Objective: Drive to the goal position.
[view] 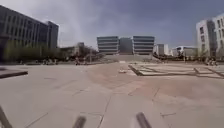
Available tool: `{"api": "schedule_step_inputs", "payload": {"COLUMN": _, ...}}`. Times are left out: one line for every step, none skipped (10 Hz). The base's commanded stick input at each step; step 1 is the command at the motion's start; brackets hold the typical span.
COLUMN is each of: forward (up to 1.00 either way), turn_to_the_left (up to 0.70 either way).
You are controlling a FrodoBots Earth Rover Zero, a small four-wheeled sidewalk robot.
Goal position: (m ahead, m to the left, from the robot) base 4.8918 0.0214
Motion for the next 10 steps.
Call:
{"api": "schedule_step_inputs", "payload": {"forward": 1.0, "turn_to_the_left": 0.0}}
{"api": "schedule_step_inputs", "payload": {"forward": 1.0, "turn_to_the_left": 0.0}}
{"api": "schedule_step_inputs", "payload": {"forward": 1.0, "turn_to_the_left": 0.0}}
{"api": "schedule_step_inputs", "payload": {"forward": 1.0, "turn_to_the_left": 0.0}}
{"api": "schedule_step_inputs", "payload": {"forward": 1.0, "turn_to_the_left": 0.0}}
{"api": "schedule_step_inputs", "payload": {"forward": 1.0, "turn_to_the_left": 0.0}}
{"api": "schedule_step_inputs", "payload": {"forward": 1.0, "turn_to_the_left": 0.0}}
{"api": "schedule_step_inputs", "payload": {"forward": 1.0, "turn_to_the_left": 0.0}}
{"api": "schedule_step_inputs", "payload": {"forward": 1.0, "turn_to_the_left": 0.0}}
{"api": "schedule_step_inputs", "payload": {"forward": 1.0, "turn_to_the_left": 0.0}}
